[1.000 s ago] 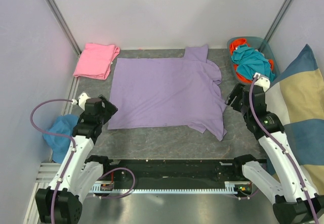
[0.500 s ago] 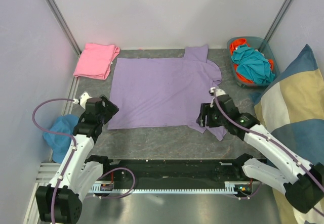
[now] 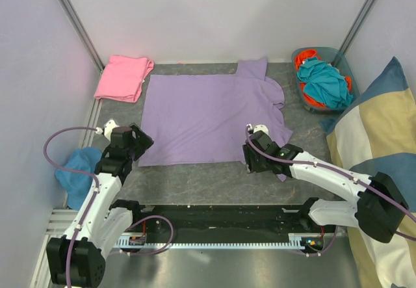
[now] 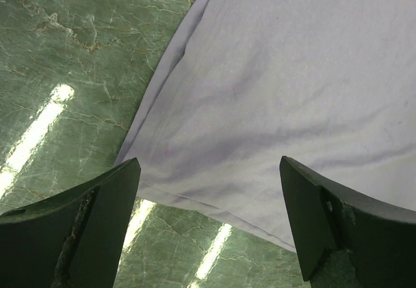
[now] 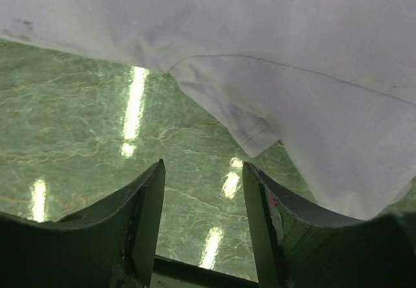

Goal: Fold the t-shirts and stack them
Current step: Flatten out the tshirt

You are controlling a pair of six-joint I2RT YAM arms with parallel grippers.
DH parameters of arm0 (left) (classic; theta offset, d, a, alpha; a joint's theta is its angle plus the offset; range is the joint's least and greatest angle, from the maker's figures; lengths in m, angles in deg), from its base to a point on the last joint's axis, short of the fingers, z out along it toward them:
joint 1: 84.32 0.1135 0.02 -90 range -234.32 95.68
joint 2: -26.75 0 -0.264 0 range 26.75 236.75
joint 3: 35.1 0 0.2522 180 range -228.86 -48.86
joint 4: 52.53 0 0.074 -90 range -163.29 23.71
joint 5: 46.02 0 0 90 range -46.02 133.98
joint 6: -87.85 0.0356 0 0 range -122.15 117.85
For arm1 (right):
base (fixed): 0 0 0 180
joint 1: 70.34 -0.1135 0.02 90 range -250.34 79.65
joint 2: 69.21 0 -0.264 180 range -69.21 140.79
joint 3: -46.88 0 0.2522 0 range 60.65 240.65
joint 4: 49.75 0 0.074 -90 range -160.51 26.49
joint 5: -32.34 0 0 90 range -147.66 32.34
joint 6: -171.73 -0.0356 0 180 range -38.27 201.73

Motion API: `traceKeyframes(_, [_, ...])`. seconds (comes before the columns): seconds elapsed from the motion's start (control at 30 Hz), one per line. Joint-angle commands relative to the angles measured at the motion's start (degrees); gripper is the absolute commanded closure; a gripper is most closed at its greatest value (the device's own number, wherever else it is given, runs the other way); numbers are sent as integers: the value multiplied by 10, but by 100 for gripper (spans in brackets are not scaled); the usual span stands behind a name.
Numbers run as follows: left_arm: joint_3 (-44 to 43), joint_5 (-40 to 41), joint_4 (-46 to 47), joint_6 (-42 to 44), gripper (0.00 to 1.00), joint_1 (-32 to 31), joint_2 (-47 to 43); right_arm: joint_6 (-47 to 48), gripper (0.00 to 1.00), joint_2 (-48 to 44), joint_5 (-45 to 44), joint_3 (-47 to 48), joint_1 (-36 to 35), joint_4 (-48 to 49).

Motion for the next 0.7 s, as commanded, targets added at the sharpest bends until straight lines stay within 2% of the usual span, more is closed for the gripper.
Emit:
traceKeyframes(0.0, [-1, -8, 26, 21, 4, -1, 10, -31, 41, 19, -47, -8, -2, 10])
traceKeyframes(0.67, [-1, -15, 37, 24, 4, -1, 28, -71, 43, 77, -70, -24, -3, 44])
